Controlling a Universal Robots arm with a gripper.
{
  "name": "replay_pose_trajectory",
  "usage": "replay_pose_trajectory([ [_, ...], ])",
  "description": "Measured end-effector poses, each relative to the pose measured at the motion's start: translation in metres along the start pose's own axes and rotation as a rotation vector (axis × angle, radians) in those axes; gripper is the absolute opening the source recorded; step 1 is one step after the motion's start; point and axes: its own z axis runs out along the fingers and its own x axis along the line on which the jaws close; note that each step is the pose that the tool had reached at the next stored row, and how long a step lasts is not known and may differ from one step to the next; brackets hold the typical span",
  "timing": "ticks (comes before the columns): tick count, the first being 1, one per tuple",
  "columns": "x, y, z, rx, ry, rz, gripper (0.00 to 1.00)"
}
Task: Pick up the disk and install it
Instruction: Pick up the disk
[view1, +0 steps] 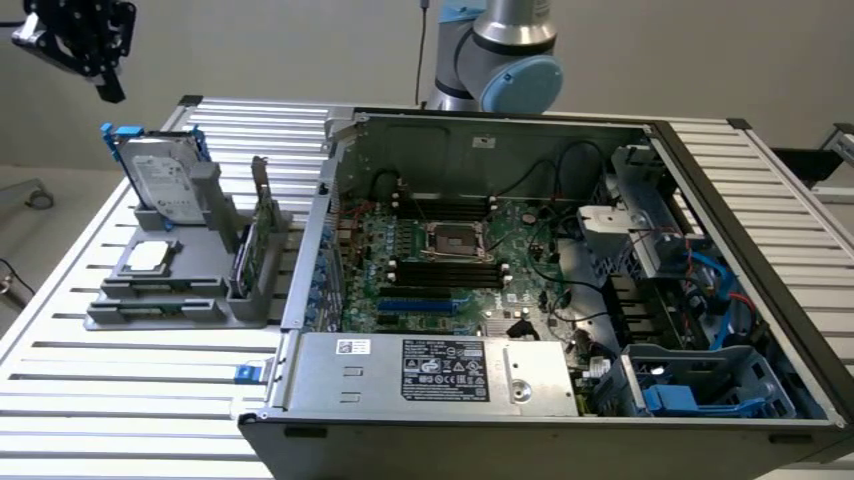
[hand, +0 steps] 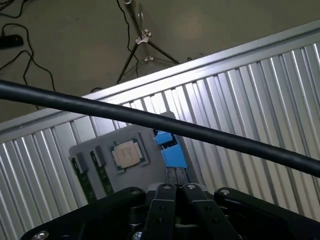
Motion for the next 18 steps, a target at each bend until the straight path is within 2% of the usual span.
replay_pose_trajectory([
  [12,-0.0001,-0.0002,0.0038,0.0068,0.0109,-0.217,0.11],
  [18,-0.0001,-0.0002,0.0046,0.0122,0.0147,-0.325,0.11],
])
